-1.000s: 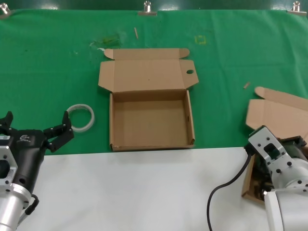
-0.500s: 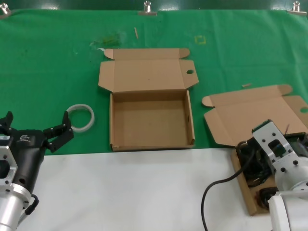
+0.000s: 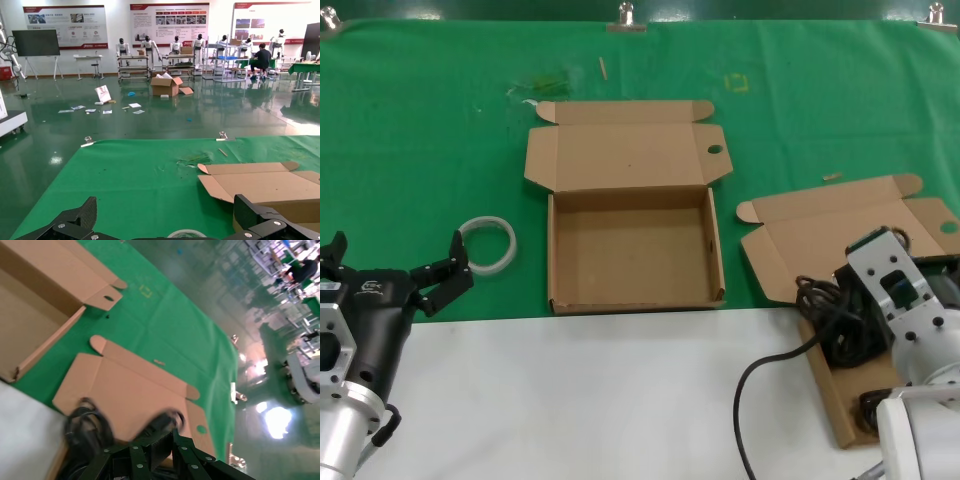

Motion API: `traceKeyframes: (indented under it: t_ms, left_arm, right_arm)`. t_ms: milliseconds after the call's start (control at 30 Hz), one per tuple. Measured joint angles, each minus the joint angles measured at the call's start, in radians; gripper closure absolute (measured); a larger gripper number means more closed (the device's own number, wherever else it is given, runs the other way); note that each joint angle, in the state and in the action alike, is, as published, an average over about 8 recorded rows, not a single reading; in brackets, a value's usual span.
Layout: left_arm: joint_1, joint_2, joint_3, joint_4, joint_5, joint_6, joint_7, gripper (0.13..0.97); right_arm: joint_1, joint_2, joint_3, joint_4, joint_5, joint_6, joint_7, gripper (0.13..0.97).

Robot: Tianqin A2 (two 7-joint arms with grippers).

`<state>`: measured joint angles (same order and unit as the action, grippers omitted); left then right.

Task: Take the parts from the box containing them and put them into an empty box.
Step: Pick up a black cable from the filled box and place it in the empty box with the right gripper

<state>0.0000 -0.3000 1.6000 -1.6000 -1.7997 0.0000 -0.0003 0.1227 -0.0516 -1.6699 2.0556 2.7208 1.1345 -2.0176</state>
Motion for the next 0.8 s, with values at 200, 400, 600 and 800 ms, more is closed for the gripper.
traceKeyframes:
  t_ms: [200, 400, 600, 800]
  left_arm:
    - [0.0, 0.0, 0.0, 0.0, 0.0, 0.0, 0.0, 0.132]
    - [0.0, 0.0, 0.0, 0.0, 0.0, 0.0, 0.0, 0.132]
    - [0.0, 0.0, 0.0, 0.0, 0.0, 0.0, 0.0, 0.132]
    - [0.0, 0.0, 0.0, 0.0, 0.0, 0.0, 0.0, 0.132]
  right_arm:
    - [0.023, 0.0, -0.01, 0.003, -0.053, 0.007, 0.013, 0.956]
    - [0.045, 0.0, -0.016, 0.004, -0.118, 0.011, 0.025, 0.956]
    - [0.055, 0.0, -0.013, 0.004, -0.16, 0.009, 0.035, 0.956]
    - [0.083, 0.0, -0.025, 0.004, -0.175, 0.014, 0.028, 0.956]
